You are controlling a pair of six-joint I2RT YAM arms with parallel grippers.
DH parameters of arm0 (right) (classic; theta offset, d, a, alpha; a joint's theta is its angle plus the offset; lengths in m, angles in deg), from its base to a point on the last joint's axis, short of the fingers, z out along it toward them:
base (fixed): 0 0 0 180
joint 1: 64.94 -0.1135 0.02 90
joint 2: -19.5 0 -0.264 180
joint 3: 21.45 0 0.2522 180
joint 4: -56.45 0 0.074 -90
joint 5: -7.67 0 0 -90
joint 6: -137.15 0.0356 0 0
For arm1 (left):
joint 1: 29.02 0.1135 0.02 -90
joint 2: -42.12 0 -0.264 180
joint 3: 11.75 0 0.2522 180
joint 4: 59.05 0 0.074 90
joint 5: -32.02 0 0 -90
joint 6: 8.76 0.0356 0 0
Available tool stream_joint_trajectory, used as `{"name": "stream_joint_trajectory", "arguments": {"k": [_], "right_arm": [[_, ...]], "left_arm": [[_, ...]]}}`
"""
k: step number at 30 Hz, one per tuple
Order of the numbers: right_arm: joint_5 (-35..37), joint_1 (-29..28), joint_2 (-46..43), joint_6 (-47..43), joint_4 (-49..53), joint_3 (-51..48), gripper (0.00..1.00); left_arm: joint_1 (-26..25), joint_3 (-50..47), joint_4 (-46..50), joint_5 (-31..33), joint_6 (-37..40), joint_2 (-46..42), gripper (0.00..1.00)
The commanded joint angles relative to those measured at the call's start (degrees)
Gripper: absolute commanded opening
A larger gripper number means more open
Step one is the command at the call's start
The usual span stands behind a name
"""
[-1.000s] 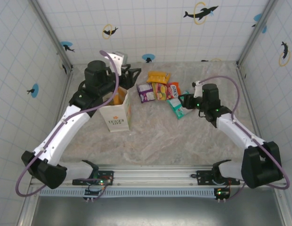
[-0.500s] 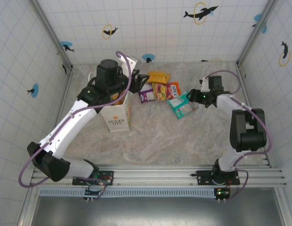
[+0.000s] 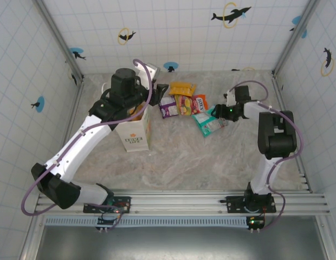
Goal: Place the snacks into the paper bag
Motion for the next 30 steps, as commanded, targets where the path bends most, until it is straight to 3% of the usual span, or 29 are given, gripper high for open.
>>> {"name": "stream_joint_trajectory", "arguments": {"k": [1,8,13,15,30], "right_arm": [[-3.0,-1.4,-1.7,-1.7,4.9,-0.3,0.8],[-13.8,-2.9,-8.9,0.8,7.5,-6.4,0.75],[-0.6,-3.0,-12.8,2.7,9.9,-7.0,0.76],[0.6,-2.9,-11.9,2.1,10.3,-6.0,0.76],[-9.2,-3.1,2.0,-6.7,7.1,3.6,0.72]], "left_arm": [[-0.2,0.2,-0.2,1.6,1.2,0.0,0.61],[-0.2,-2.9,-3.0,1.8,0.5,-2.9,0.61],[-0.2,-3.9,-3.3,0.9,0.0,-4.1,0.61],[-0.2,-3.9,-3.3,0.7,0.0,-4.4,0.61],[-0.2,-3.9,-3.1,1.1,0.0,-3.6,0.61]]}}
